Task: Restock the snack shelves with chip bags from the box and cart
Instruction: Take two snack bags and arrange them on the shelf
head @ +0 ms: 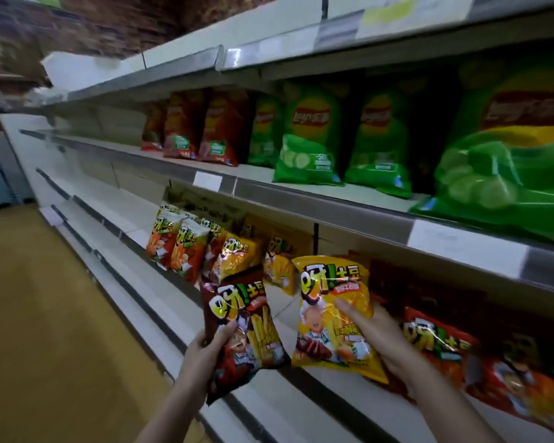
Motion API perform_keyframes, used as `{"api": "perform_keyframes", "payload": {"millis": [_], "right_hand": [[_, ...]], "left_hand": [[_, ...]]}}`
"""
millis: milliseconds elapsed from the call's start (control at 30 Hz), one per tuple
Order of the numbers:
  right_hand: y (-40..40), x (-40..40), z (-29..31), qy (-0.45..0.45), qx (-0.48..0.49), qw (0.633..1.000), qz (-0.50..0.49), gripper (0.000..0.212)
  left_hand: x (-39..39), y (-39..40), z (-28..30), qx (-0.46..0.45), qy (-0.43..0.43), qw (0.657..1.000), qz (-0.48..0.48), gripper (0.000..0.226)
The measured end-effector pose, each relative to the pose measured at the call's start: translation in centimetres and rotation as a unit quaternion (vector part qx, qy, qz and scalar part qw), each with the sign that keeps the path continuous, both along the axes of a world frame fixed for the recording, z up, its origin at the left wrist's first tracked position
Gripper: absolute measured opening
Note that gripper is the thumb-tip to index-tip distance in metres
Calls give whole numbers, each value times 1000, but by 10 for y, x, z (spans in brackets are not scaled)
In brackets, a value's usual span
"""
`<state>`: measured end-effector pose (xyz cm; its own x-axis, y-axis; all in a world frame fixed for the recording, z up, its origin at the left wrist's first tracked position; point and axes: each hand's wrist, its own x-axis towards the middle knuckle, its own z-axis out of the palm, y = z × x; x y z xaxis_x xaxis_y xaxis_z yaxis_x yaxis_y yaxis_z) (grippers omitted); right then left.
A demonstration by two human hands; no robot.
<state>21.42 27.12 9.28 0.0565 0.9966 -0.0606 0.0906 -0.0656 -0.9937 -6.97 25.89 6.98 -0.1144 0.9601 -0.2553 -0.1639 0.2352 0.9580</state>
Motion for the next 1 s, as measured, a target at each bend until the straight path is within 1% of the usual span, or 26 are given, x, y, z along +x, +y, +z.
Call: {"api": "perform_keyframes", "payload": {"millis": [100,167,200,267,333,367,467,567,667,733,767,800,867,900,933,967,1000], "right_hand": [[42,-31,-15,-24,11,1000,7,57],[70,-54,-27,-43,12,999,-13,62],[84,-64,-32,-44,15,999,-28,62],[114,-84,-43,-40,6,997,-70,55],[145,-101,-55,-28,-17,993,-111,50],[162,-110,-62,-18,-29,992,-125,52],[201,-137,-74,34,-57,986,-155,62],[226,-160,-87,69,-84,980,-167,53],[242,-178,-94,92,-91,977,-169,58],[247,-184,-98,100,-95,976,-167,45],[250,-185,-104,100,-102,976,-165,42],[252,-186,-107,81,-114,976,-166,50],[257,-188,-117,2,-153,973,-172,88],[259,-189,-120,-48,-178,966,-182,103],[260,-190,-118,-92,-206,953,-205,109],[257,-189,-114,-132,-221,939,-228,106],[250,-189,-104,-158,-220,926,-261,99]], "left_hand": [[-28,28,-12,-31,11,998,45,50],[-48,46,-18,-34,12,996,82,40],[-57,56,-19,-34,9,995,93,36],[-77,79,-22,-37,5,994,101,31],[-96,104,-26,-35,11,994,105,34],[-106,117,-28,-35,16,994,98,36],[-127,151,-25,-33,10,998,47,33],[-144,179,-15,-33,20,999,-15,40],[-162,209,-10,-25,28,998,-53,26],[-169,227,-11,-31,29,995,-88,28],[-171,233,-12,-35,26,994,-104,30],[-171,240,-15,-40,20,992,-118,32],[-168,252,-19,-49,14,988,-144,30],[-164,255,-18,-50,11,986,-158,28],[-160,258,-20,-50,7,983,-174,27],[-153,259,-21,-49,2,981,-189,29],[-146,261,-21,-48,-1,977,-208,33]]}}
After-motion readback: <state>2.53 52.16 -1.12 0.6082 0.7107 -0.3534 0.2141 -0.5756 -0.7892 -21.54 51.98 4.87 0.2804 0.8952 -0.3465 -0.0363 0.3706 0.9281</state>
